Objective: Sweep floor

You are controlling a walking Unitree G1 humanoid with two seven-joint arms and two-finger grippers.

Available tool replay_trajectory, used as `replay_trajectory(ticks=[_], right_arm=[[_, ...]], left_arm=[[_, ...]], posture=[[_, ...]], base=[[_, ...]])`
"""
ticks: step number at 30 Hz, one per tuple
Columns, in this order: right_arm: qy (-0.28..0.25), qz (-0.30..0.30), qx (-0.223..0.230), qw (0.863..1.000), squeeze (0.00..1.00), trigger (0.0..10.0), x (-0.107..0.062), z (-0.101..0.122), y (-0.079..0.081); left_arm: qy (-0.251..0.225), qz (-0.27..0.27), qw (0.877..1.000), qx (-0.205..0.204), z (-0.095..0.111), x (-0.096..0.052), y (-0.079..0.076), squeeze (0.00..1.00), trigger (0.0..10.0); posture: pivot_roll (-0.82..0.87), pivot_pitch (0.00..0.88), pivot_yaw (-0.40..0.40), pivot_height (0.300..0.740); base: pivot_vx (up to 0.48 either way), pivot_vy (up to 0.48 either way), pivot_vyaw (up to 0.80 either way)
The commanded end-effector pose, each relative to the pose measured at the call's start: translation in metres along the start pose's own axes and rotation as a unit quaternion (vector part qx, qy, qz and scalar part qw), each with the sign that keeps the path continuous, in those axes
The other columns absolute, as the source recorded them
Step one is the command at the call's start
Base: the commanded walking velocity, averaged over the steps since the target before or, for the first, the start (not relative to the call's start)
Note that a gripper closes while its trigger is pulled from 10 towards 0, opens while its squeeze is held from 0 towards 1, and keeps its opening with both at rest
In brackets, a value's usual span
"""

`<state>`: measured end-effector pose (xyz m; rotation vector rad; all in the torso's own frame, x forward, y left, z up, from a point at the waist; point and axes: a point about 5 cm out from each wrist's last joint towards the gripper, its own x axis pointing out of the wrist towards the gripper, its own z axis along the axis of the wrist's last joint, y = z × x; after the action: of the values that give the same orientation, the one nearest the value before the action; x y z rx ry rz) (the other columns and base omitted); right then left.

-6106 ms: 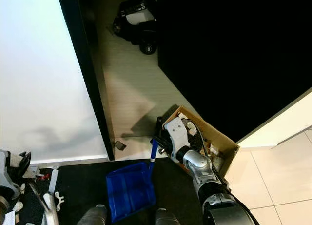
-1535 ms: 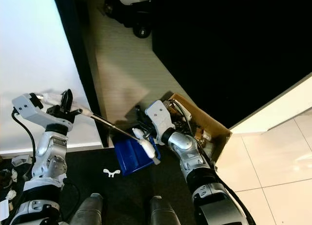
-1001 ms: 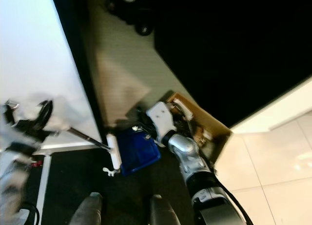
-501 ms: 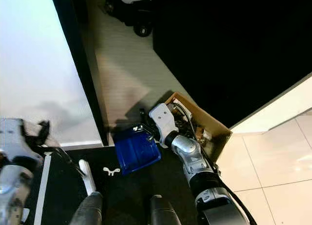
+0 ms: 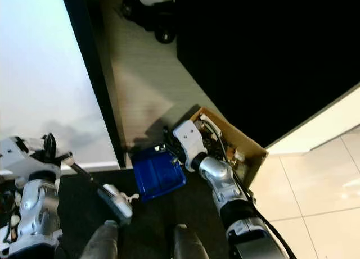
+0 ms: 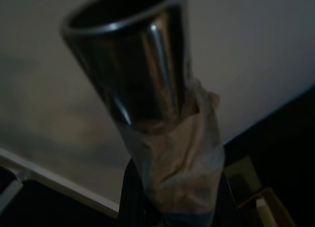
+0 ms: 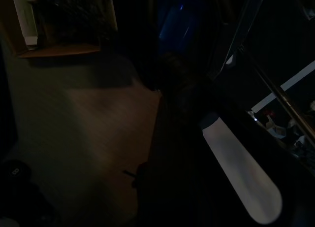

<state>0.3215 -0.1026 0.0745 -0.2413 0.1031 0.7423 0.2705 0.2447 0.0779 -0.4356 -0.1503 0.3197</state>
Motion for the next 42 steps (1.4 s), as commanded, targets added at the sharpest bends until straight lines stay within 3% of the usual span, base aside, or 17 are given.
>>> replay_trajectory(ticks=[1,8,10,13,19,25,30,32,33,35,39,40,41,42], right_arm=[[0.053,0.034,0.039,0.997,0.0,10.0,-0.006,-0.026,0.015],[0.048,0.029,0.041,0.998,0.0,10.0,-0.004,-0.023,0.013],[0.046,0.028,0.043,0.998,0.0,10.0,-0.004,-0.022,0.013],[0.045,0.028,0.047,0.997,0.0,10.0,-0.001,-0.022,0.015],[0.043,0.03,0.05,0.997,0.0,10.0,0.0,-0.021,0.017],[0.044,0.027,0.051,0.997,0.0,10.0,-0.001,-0.022,0.016],[0.047,0.021,0.054,0.997,0.0,10.0,-0.005,-0.026,0.015],[0.048,0.019,0.057,0.997,0.0,10.0,-0.005,-0.028,0.016],[0.048,0.019,0.057,0.997,0.0,10.0,-0.005,-0.028,0.016],[0.048,0.016,0.065,0.997,0.0,10.0,-0.005,-0.029,0.017],[0.05,0.01,0.079,0.996,0.0,10.0,-0.005,-0.032,0.018],[0.051,0.005,0.084,0.995,0.0,10.0,-0.006,-0.033,0.018],[0.053,-0.006,0.093,0.994,0.0,10.0,-0.01,-0.037,0.015],[0.053,-0.006,0.093,0.994,0.0,10.0,-0.01,-0.037,0.015]], left_arm=[[0.031,-0.008,0.995,-0.091,-0.024,-0.004,-0.019,0.0,10.0],[0.021,0.006,0.995,-0.095,-0.024,0.003,-0.015,0.0,10.0],[-0.005,0.002,0.993,-0.121,-0.013,0.01,-0.017,0.0,10.0],[-0.032,-0.01,0.986,-0.163,-0.001,0.015,-0.024,0.0,10.0],[-0.04,-0.032,0.975,-0.218,0.004,0.017,-0.038,0.0,10.0],[-0.037,-0.086,0.971,-0.219,0.013,0.012,-0.048,0.0,10.0],[-0.044,-0.139,0.975,-0.167,0.039,-0.001,-0.044,0.0,10.0],[-0.044,-0.182,0.977,-0.097,0.06,-0.013,-0.042,0.0,10.0],[-0.044,-0.182,0.977,-0.097,0.06,-0.013,-0.042,0.0,10.0],[-0.042,-0.222,0.972,-0.062,0.079,-0.024,-0.043,0.0,10.0],[-0.035,-0.261,0.963,-0.05,0.096,-0.034,-0.048,0.0,10.0],[-0.027,-0.283,0.958,-0.028,0.104,-0.038,-0.049,0.0,10.0],[-0.007,-0.313,0.949,0.028,0.112,-0.043,-0.05,0.0,10.0],[-0.007,-0.313,0.949,0.028,0.112,-0.043,-0.05,0.0,10.0]], posture=[[0.07,0.215,-0.131,0.74],[0.08,0.212,-0.128,0.74],[0.09,0.21,-0.125,0.74],[0.1,0.211,-0.123,0.74],[0.1,0.211,-0.121,0.74],[0.1,0.21,-0.111,0.74],[0.12,0.213,-0.092,0.74],[0.14,0.212,-0.079,0.74],[0.14,0.212,-0.079,0.74],[0.15,0.213,-0.075,0.74],[0.18,0.21,-0.062,0.74],[0.19,0.208,-0.055,0.74],[0.2,0.205,-0.051,0.74],[0.2,0.205,-0.051,0.74]], base=[[0.0,0.0,0.0],[0.0,0.0,0.0],[0.0,0.0,0.0],[0.0,0.0,0.0],[0.0,0.0,0.0],[0.0,0.0,0.0],[0.0,0.0,0.0],[0.0,0.0,0.0],[0.0,0.0,0.0],[0.0,0.0,0.0],[0.0,0.0,0.0],[0.0,0.0,0.0],[0.0,0.0,0.0],[0.0,0.0,0.0]])
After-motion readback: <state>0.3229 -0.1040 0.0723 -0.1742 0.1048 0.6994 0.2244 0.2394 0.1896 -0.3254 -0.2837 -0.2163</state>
